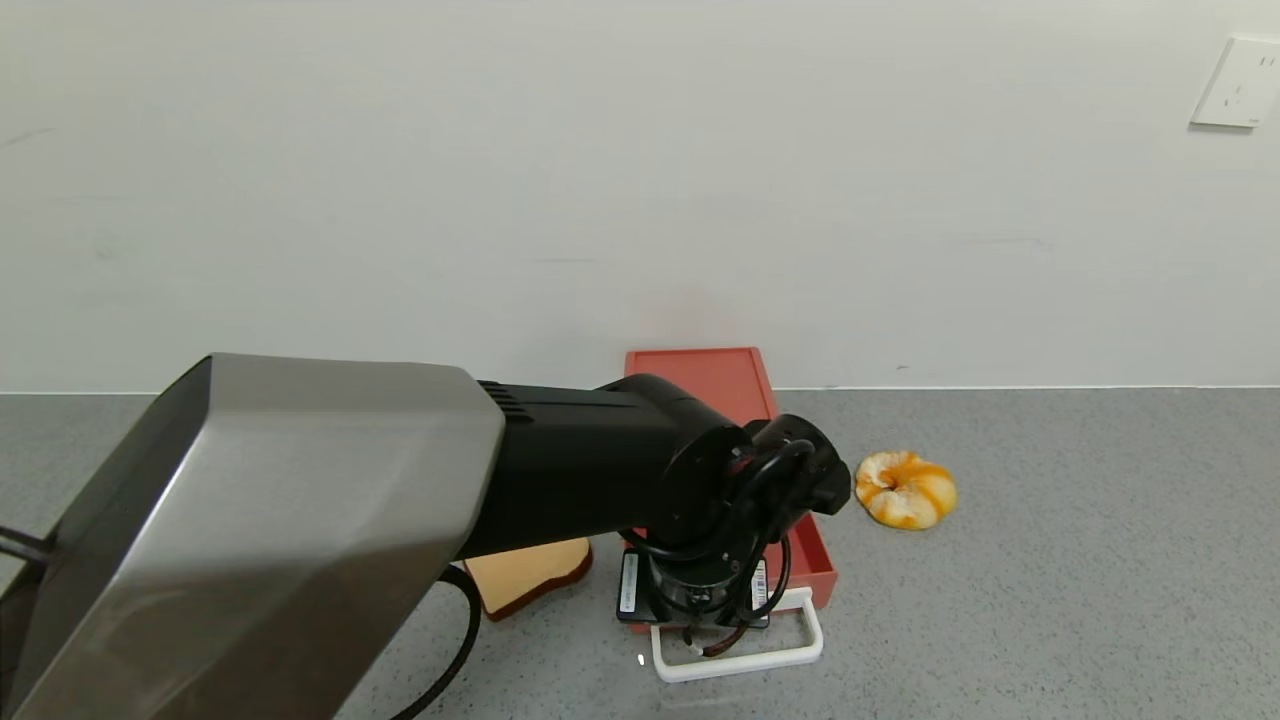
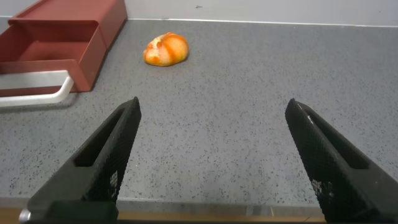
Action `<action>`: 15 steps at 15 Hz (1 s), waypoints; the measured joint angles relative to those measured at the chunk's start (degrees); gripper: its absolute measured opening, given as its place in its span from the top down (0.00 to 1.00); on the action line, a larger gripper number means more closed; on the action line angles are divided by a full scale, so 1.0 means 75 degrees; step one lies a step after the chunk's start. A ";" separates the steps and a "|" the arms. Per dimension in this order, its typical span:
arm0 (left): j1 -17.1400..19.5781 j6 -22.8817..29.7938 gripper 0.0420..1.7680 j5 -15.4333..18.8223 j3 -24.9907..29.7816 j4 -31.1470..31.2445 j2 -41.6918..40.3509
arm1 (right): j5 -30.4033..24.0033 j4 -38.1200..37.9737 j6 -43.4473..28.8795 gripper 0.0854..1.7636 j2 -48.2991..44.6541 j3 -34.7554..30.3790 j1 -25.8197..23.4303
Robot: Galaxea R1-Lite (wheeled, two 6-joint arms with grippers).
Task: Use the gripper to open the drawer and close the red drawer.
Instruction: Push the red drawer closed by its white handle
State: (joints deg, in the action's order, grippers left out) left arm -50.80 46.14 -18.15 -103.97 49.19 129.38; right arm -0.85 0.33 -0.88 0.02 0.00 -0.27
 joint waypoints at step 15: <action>0.0137 -0.0119 0.96 -0.0250 -0.0102 -0.0015 0.0059 | 0.0000 0.0000 0.0000 0.03 0.0000 0.0000 0.0000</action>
State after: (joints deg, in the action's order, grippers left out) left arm -49.77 45.25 -20.03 -104.74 49.08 129.82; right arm -0.85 0.33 -0.88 0.02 0.00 -0.27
